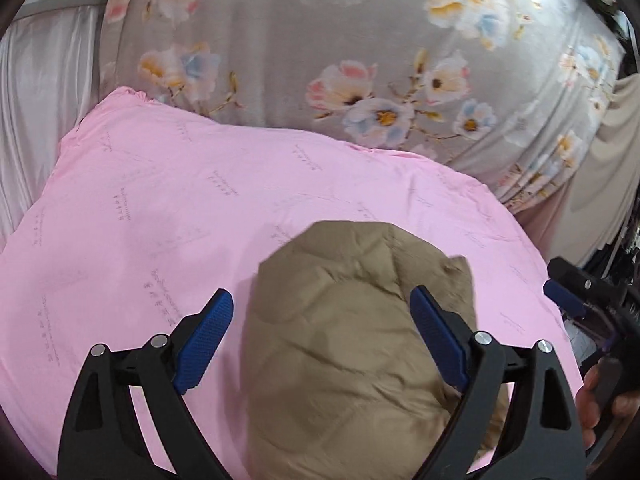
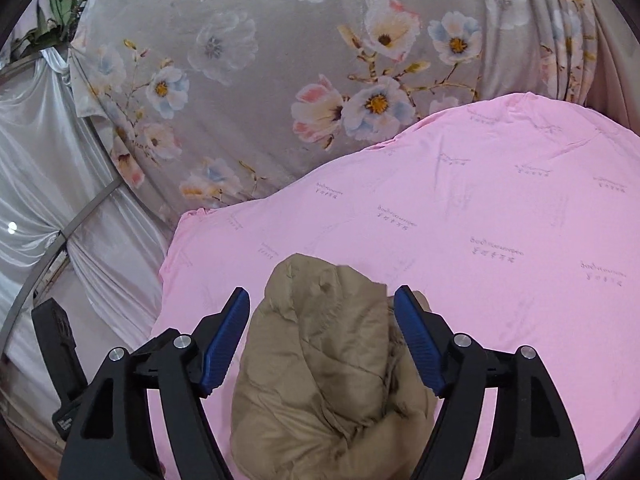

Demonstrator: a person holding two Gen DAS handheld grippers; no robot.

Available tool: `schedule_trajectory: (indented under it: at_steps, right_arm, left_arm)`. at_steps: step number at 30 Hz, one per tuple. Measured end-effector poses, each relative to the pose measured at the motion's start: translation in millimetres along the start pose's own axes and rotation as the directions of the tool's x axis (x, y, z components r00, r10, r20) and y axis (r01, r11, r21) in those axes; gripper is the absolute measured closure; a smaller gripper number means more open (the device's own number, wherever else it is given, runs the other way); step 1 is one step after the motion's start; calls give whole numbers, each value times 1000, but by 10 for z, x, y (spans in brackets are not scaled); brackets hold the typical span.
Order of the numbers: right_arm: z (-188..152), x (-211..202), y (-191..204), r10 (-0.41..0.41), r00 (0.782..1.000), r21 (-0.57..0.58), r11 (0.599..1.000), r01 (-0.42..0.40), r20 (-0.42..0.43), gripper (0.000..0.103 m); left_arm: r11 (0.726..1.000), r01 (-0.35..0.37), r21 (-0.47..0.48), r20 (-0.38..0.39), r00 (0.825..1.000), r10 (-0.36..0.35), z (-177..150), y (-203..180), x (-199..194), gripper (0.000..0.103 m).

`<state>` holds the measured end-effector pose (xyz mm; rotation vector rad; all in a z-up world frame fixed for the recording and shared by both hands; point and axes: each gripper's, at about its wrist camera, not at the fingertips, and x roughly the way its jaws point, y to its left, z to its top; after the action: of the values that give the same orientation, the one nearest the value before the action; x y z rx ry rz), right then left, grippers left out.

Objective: Fold large clothes

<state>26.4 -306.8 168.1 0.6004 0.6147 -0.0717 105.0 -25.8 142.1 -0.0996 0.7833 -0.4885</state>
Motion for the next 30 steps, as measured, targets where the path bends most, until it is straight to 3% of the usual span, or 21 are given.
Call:
schedule_trajectory:
  at_steps: [2,5,10,12,13,14,16,18,20,23,30]
  right_arm:
    - [192,269,40,-2,998,53,999,5,-61,30]
    - [266,636,-18,-78,984,91,991,93,-159,30]
    - [-65,1131,-357,-115,935,178,967,182,-334,30]
    - [-219,1252,-441,-98,928,191,966,176,-358,39]
    - [-283,1273,-475,-71,933,204,967,151,-353,64]
    - [-318,1221,-504,-32,950,231,967,108,-310,77]
    - [-405,967,-563,29,987,262,965,14,-161,87]
    - [-540,763,-611,16,998,236,972,-2,-55,89]
    - [-674,737,-688,-24,999,218,975,30,-32,89]
    - [-832,817,-859,-62,997,215,974,69,-43,89]
    - [-1036,1067,-1166,-55,996,242,968,72,-75,87]
  left_arm:
    - [1000,7,-13,-19,1000,-7,158,52,145,16]
    - [1000,-16,-5,-56,998,15,375,59,402,16]
    - [998,-43,38,-151,987,49,486,50,880,17]
    - [998,-43,37,-203,978,50,446,39,1101,19]
    - [999,-34,31,-231,972,40,422,30,1208,21]
    - [999,-27,22,-250,968,31,392,23,1275,25]
    - [1000,-8,7,-282,959,10,335,-23,1406,26]
    - [1000,-10,15,-285,958,13,280,-99,1486,26]
    - [1000,-5,27,-299,954,13,215,-201,1591,26]
    - [999,-10,39,-320,947,22,75,-331,1802,25]
    - [986,-70,154,-262,959,109,-160,-527,2017,23]
